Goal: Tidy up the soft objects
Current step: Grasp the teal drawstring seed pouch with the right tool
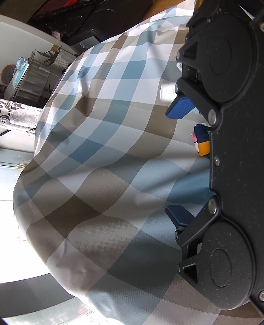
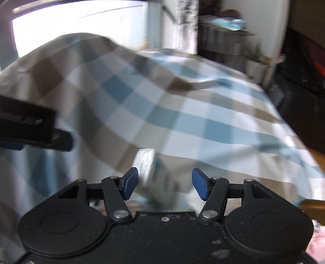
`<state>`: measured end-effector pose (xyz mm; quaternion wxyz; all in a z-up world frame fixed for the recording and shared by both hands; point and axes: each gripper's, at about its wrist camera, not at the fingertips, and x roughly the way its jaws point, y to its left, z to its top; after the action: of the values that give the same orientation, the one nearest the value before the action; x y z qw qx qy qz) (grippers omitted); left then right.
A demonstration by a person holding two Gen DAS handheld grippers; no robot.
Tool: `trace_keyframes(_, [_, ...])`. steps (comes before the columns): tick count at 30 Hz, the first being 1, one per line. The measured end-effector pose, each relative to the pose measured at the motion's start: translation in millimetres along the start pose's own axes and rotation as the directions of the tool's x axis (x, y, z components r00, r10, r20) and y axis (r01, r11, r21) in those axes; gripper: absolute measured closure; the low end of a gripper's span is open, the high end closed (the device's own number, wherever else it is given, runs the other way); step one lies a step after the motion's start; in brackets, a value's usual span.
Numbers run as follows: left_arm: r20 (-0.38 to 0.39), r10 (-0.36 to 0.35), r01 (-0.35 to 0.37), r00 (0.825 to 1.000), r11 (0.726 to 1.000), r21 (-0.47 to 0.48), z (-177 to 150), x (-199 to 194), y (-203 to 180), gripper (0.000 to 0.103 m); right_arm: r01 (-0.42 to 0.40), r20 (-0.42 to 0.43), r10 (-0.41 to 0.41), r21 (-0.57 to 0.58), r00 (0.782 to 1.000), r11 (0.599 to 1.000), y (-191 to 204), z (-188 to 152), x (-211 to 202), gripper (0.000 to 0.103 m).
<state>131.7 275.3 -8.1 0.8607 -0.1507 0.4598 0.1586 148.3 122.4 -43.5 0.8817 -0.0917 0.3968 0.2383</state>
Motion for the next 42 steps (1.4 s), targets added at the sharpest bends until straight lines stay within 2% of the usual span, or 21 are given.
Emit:
trace_keyframes(4, [0.006, 0.015, -0.015, 1.000, 1.000, -0.005, 1.3, 0.1, 2.3, 0.015, -0.097, 0.003, 0.097, -0.023, 0.995, 0.995, 6.4, -6.3, -10.0, 0.045])
trace_keyframes(8, [0.006, 0.009, -0.009, 1.000, 1.000, -0.005, 1.3, -0.5, 1.5, 0.015, -0.204, -0.011, 0.204, -0.037, 0.979, 0.978, 6.8, -20.4, -22.1, 0.032])
trace_keyframes(12, [0.003, 0.009, -0.009, 1.000, 1.000, 0.008, 0.4, -0.3, -0.5, 0.015, -0.253, -0.013, 0.252, -0.045, 0.968, 0.966, 10.2, -37.5, -32.6, 0.030])
trace_keyframes(15, [-0.003, 0.005, -0.005, 1.000, 1.000, 0.003, 0.8, 0.7, 0.6, 0.015, -0.265, -0.012, 0.265, -0.058, 0.964, 0.962, 16.2, -47.3, -36.1, 0.024])
trace_keyframes(24, [-0.015, 0.000, 0.000, 1.000, 1.000, 0.006, 0.2, 3.0, 0.4, 0.015, -0.247, -0.041, 0.244, -0.123, 0.969, 0.961, 34.3, -65.2, -35.2, 0.023])
trace_keyframes(28, [-0.015, -0.004, 0.005, 1.000, 1.000, 0.012, -0.5, 2.6, -0.7, 0.015, -0.183, -0.025, 0.181, -0.175, 0.983, 0.967, 41.6, -73.7, -33.5, 0.024])
trace_keyframes(31, [-0.017, -0.004, 0.004, 1.000, 1.000, 0.011, -0.9, 2.8, -0.4, 0.015, -0.148, 0.022, 0.153, -0.144, 0.988, 0.978, 37.3, -73.1, -34.1, 0.032])
trace_keyframes(32, [-0.018, -0.004, 0.004, 1.000, 1.000, 0.010, -0.8, 3.0, -0.2, 0.015, -0.157, 0.030, 0.162, -0.132, 0.986, 0.979, 34.9, -71.5, -33.8, 0.039])
trace_keyframes(33, [-0.018, -0.004, 0.004, 1.000, 1.000, 0.009, -1.0, 2.9, -0.1, 0.015, -0.170, 0.037, 0.176, -0.125, 0.984, 0.977, 32.5, -69.8, -33.6, 0.058])
trace_keyframes(34, [-0.018, -0.004, 0.004, 1.000, 1.000, 0.008, -0.9, 3.1, -0.1, 0.015, -0.196, 0.035, 0.202, -0.119, 0.979, 0.973, 29.9, -67.8, -33.2, 0.066])
trace_keyframes(37, [-0.019, -0.005, 0.005, 1.000, 1.000, 0.008, -0.9, 2.9, 0.2, 0.015, -0.225, 0.049, 0.229, -0.080, 0.972, 0.971, 20.8, -59.3, -33.8, 0.071])
trace_keyframes(40, [-0.018, -0.005, 0.005, 1.000, 1.000, 0.004, -1.0, 3.3, 0.6, 0.015, -0.200, 0.099, 0.201, -0.024, 0.975, 0.980, 4.4, -49.1, -37.0, 0.074])
trace_keyframes(42, [-0.019, -0.006, 0.006, 1.000, 1.000, 0.002, -1.2, 3.7, 0.9, 0.015, -0.200, 0.103, 0.196, 0.024, 0.975, 0.980, -10.0, -39.9, -37.0, 0.077])
